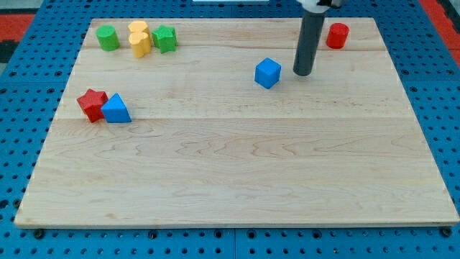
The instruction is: Move the blue cube to the left of the red circle
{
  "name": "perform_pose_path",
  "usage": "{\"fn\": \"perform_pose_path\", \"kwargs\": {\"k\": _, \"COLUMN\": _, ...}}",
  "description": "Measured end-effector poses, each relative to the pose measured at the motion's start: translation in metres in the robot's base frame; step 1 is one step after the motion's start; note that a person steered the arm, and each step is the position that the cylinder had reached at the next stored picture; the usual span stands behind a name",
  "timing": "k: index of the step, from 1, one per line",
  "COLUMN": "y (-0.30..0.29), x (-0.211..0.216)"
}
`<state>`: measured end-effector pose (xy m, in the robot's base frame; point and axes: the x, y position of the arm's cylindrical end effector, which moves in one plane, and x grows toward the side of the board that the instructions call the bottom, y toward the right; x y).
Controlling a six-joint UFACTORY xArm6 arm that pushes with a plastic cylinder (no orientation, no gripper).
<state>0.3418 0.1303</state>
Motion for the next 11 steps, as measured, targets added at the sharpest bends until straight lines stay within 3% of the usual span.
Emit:
{"fn": "perform_pose_path", "kwargs": {"k": 1, "y": -0.007, "x": 0.077}}
{"fn": "perform_pose_path", "kwargs": {"k": 2, "y": -0.09, "x": 0.039}}
{"fn": "perform_pose_path", "kwargs": {"k": 4, "y": -0.018, "x": -0.023}}
{"fn": "perform_pose_path", "kwargs": {"k": 5, "y": -0.039, "x": 0.009}}
{"fn": "perform_pose_path", "kwargs": {"k": 6, "y": -0.074, "x": -0.021}}
{"fn": "perform_pose_path", "kwargs": {"k": 8, "y": 0.002, "x": -0.063}}
{"fn": "perform_pose_path", "kwargs": {"k": 9, "y": -0.037, "x": 0.002}}
{"fn": "perform_pose_path", "kwargs": {"k": 10, "y": -0.115, "x": 0.123}}
{"fn": "perform_pose_path", "kwargs": {"k": 11, "y": -0.268, "x": 0.16}}
